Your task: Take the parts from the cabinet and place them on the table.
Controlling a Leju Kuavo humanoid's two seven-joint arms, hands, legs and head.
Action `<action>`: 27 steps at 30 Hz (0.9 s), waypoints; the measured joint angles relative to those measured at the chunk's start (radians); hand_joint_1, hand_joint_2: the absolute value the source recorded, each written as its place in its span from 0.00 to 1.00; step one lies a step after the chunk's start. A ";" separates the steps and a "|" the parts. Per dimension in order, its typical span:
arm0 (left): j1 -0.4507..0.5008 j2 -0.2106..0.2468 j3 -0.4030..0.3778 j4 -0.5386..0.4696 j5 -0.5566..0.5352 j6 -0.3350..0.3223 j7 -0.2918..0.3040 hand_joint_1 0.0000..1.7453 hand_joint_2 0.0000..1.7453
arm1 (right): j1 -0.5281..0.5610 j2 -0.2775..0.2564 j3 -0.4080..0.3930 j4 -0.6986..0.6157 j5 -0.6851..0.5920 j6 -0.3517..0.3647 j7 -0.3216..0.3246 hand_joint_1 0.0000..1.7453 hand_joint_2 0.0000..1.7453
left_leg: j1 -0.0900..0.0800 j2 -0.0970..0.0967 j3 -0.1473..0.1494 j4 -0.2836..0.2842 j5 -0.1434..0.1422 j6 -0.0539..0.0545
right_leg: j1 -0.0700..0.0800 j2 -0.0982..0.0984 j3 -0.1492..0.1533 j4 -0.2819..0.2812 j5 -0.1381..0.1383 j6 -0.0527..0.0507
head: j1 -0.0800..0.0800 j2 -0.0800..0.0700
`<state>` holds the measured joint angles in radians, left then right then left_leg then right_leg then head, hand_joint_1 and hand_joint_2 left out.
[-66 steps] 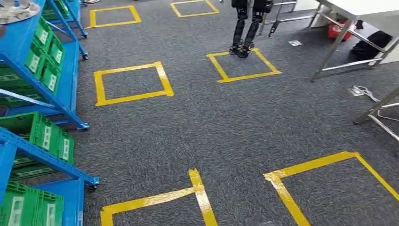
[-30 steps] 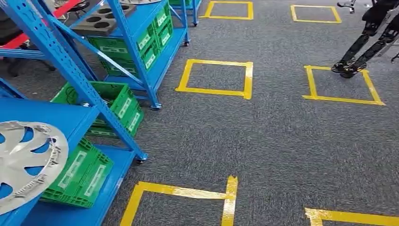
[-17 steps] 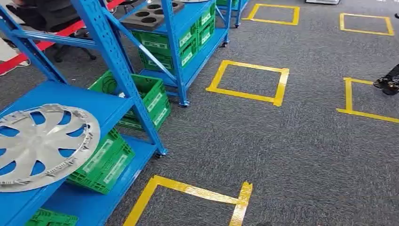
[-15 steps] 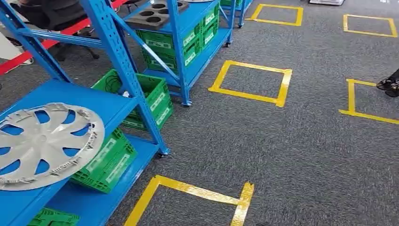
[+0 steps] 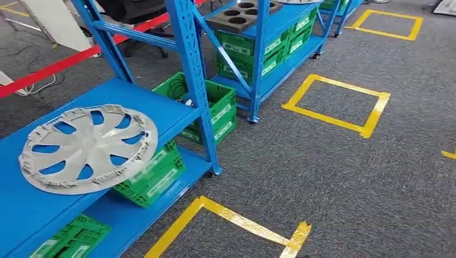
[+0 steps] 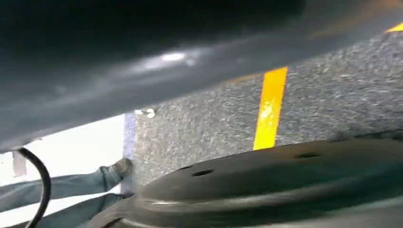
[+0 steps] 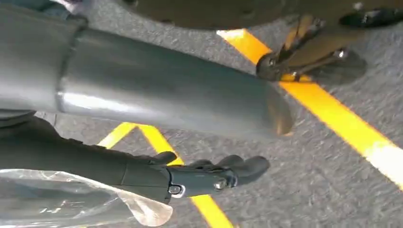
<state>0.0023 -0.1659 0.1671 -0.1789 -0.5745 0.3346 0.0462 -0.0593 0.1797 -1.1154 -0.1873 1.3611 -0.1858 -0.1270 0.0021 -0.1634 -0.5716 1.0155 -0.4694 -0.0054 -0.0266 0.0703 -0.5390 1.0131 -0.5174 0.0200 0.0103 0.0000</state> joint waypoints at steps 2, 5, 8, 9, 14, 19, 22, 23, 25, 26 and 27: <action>-0.001 -0.001 0.000 0.000 -0.002 0.000 0.009 0.00 0.00 | -0.001 0.002 0.000 0.000 0.000 0.000 0.001 0.00 0.00 | -0.006 0.111 -0.021 0.055 -0.038 -0.008 | 0.002 -0.032 0.007 -0.006 -0.002 -0.015 | -0.013 0.000; -0.007 -0.001 -0.002 0.000 -0.020 0.000 0.011 0.00 0.00 | 0.010 0.002 0.000 0.000 0.004 0.000 0.003 0.00 0.00 | -0.002 0.151 -0.135 0.285 -0.140 -0.016 | 0.008 -0.093 0.013 -0.006 -0.011 -0.023 | -0.015 0.000; -0.002 0.000 -0.003 0.000 -0.033 -0.004 0.025 0.00 0.00 | 0.006 0.002 0.001 0.000 0.008 0.001 0.003 0.00 0.00 | 0.000 0.156 -0.116 0.246 -0.080 -0.015 | 0.010 -0.136 0.023 -0.005 -0.019 -0.023 | -0.016 0.000; -0.001 0.000 -0.003 0.000 -0.034 -0.006 0.028 0.00 0.00 | 0.005 0.002 0.002 0.000 0.010 0.002 0.003 0.00 0.00 | -0.002 0.165 -0.072 0.159 -0.031 -0.009 | 0.011 -0.148 0.030 -0.005 -0.023 -0.021 | -0.016 0.000; -0.010 0.003 -0.009 0.000 -0.036 -0.008 0.028 0.00 0.00 | 0.005 0.003 0.007 0.000 0.012 0.004 0.004 0.00 0.00 | -0.027 0.241 -0.001 0.010 -0.004 0.026 | 0.020 -0.207 0.047 -0.012 -0.044 0.001 | -0.016 0.000; -0.009 0.004 -0.018 0.000 -0.036 -0.009 0.028 0.00 0.00 | -0.002 0.005 0.012 0.000 0.012 0.009 0.002 0.00 0.00 | -0.009 0.177 0.009 -0.011 0.009 0.046 | 0.014 -0.086 -0.024 0.156 -0.135 0.023 | -0.003 0.000; -0.009 0.001 -0.020 0.000 -0.036 -0.009 0.028 0.00 0.00 | 0.007 0.004 0.012 0.000 0.011 0.010 0.002 0.00 0.00 | -0.008 0.127 0.012 -0.011 0.007 0.048 | 0.013 -0.074 -0.125 0.295 -0.144 0.028 | 0.000 0.000; -0.008 0.002 -0.020 0.000 -0.036 -0.009 0.028 0.00 0.00 | 0.007 0.004 0.012 0.000 0.009 0.010 0.002 0.00 0.00 | -0.006 0.111 0.014 -0.010 0.005 0.045 | 0.011 -0.073 -0.118 0.253 -0.099 0.030 | 0.000 0.000; -0.006 0.000 -0.020 0.000 -0.036 -0.010 0.027 0.00 0.00 | 0.007 0.004 0.013 0.000 0.009 0.011 0.002 0.00 0.00 | 0.001 0.080 0.019 -0.003 -0.001 0.035 | 0.003 -0.047 -0.055 0.083 0.010 0.035 | 0.000 0.000; -0.006 0.000 -0.020 0.000 -0.036 -0.011 0.027 0.00 0.00 | 0.007 0.005 0.013 0.000 0.009 0.011 0.002 0.00 0.00 | 0.001 0.069 0.014 0.002 -0.006 0.027 | -0.003 -0.003 -0.035 0.035 0.015 0.038 | 0.002 0.000; -0.010 0.000 -0.020 0.000 -0.036 -0.010 0.027 0.00 0.00 | 0.006 0.005 0.013 0.001 0.009 0.011 0.002 0.00 0.00 | -0.002 0.054 0.009 0.015 -0.011 0.019 | -0.003 0.010 -0.022 0.007 0.001 0.029 | 0.005 0.000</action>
<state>-0.0075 -0.1655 0.1469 -0.1789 -0.6107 0.3242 0.0729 -0.0529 0.1843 -1.1025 -0.1865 1.3699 -0.1751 -0.1247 -0.0004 -0.1091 -0.5624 1.0301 -0.4808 0.0141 -0.0299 0.0799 -0.5610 1.0204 -0.5166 0.0487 0.0157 0.0000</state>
